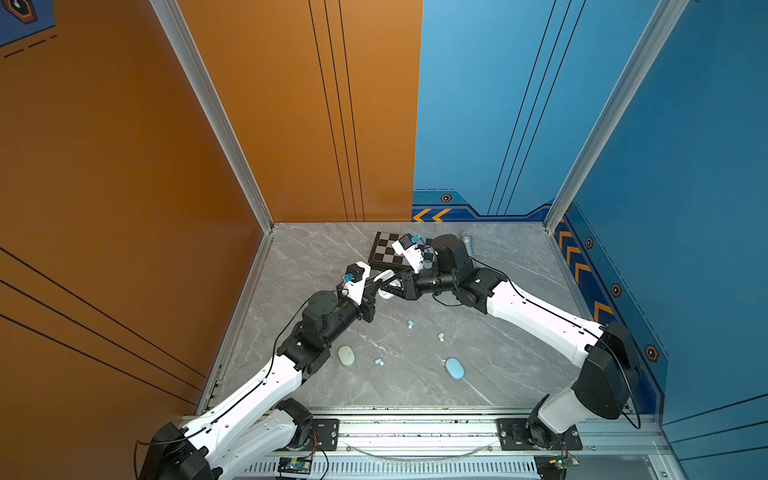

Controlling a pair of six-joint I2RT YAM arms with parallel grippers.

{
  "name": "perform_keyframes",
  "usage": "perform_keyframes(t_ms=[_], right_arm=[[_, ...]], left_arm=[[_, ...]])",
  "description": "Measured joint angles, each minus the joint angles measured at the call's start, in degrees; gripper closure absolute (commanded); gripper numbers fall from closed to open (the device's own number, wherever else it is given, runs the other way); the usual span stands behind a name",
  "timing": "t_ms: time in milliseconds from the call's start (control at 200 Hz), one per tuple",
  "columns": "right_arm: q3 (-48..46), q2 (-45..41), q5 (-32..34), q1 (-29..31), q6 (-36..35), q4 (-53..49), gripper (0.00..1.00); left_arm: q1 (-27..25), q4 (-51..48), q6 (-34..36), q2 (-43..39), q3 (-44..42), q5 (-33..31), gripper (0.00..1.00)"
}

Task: Insert the wireless bluetooth earbuds into the charging case
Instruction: 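Press the earbud into the second case slot and open the right gripper, then lower the case onto the table with the left gripper while the right withdraws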

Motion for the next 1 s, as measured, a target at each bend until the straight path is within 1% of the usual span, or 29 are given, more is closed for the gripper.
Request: perform_keyframes(t_ms=[135,480,601,726,851,1001], right_arm=[[0.0,0.0,0.0,0.0,0.0,0.0,0.69],[0.6,-0.1,0.2,0.0,0.0,0.0,0.66],[1.0,-0.9,1.5,-0.1,0.0,0.0,0.65],[1.1,-3.2,2.7,-0.5,0.0,-0.1,0.65],[1.1,-6.6,4.5,-0.8,-0.2,-0.1,0.64],[-1.8,-12.5,9.6,-0.8,-1.6,-0.1,0.61]], left_arm=[[0.0,-0.1,0.0,0.0,0.0,0.0,1.00],[0.0,-0.4,0.0,0.0,0.0,0.0,1.00],[0.0,-0.4,0.0,0.0,0.0,-0.1,1.00],[0.0,-0.7,0.3,0.0,0.0,-0.5,1.00],[0.0,-3.9,1.1,0.0,0.0,-1.3,1.00],[0.0,-9.8,1.9,1.2,2.1,-3.4,1.00]])
